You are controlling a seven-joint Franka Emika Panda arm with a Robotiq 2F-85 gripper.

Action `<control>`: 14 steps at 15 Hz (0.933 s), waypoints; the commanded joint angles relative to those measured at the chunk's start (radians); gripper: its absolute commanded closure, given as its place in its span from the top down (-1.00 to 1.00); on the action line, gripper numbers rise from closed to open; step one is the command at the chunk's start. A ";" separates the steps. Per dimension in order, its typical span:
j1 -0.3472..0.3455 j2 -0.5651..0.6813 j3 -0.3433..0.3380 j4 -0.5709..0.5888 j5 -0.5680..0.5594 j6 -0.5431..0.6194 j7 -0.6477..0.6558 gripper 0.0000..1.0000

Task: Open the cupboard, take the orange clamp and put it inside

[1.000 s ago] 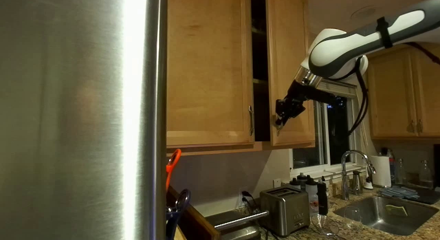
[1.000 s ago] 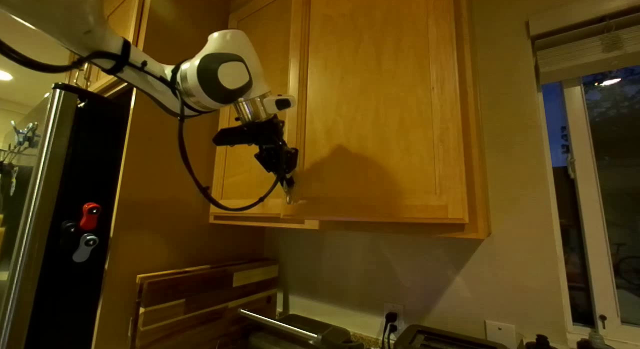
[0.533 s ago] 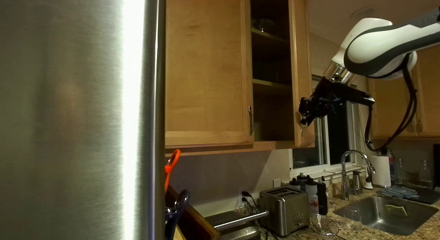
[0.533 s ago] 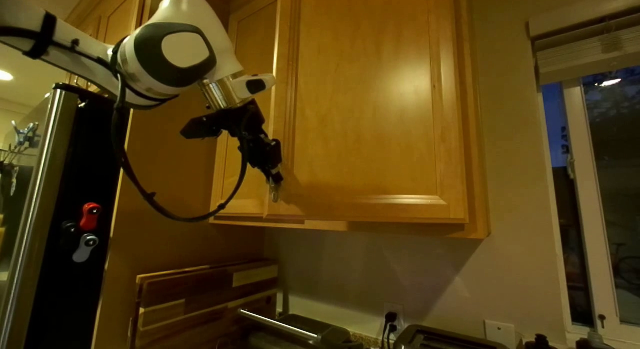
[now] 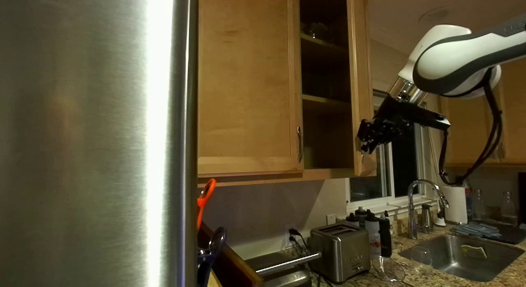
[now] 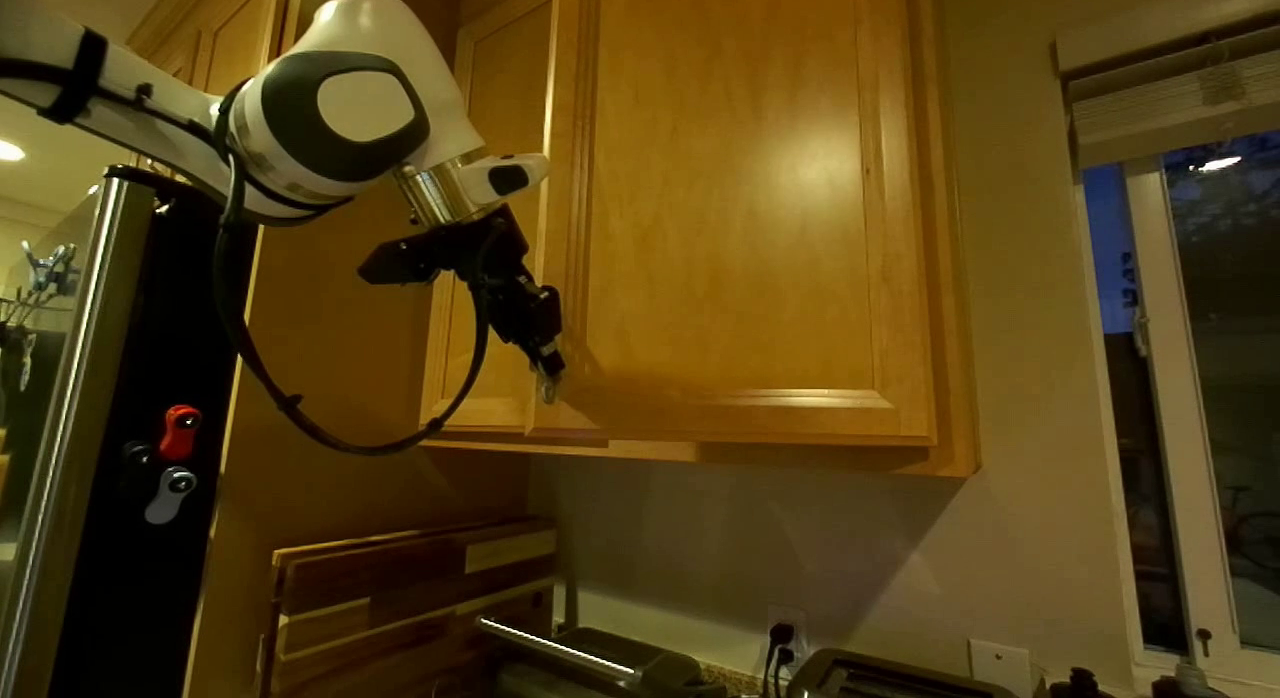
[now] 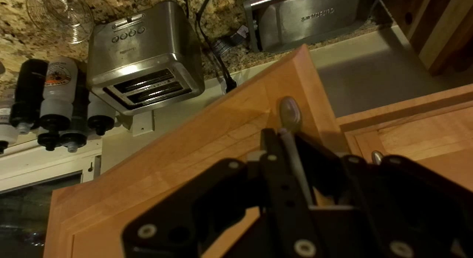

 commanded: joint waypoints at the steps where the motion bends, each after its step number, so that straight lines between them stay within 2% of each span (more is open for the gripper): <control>1: -0.002 0.001 0.002 0.003 0.003 -0.003 -0.002 -0.65; 12: -0.003 0.001 0.002 0.003 0.003 -0.003 -0.001 -0.65; 13: -0.003 0.001 0.002 0.003 0.003 -0.003 -0.001 -0.15; 14: -0.003 -0.010 0.004 0.001 0.011 -0.023 0.012 -0.13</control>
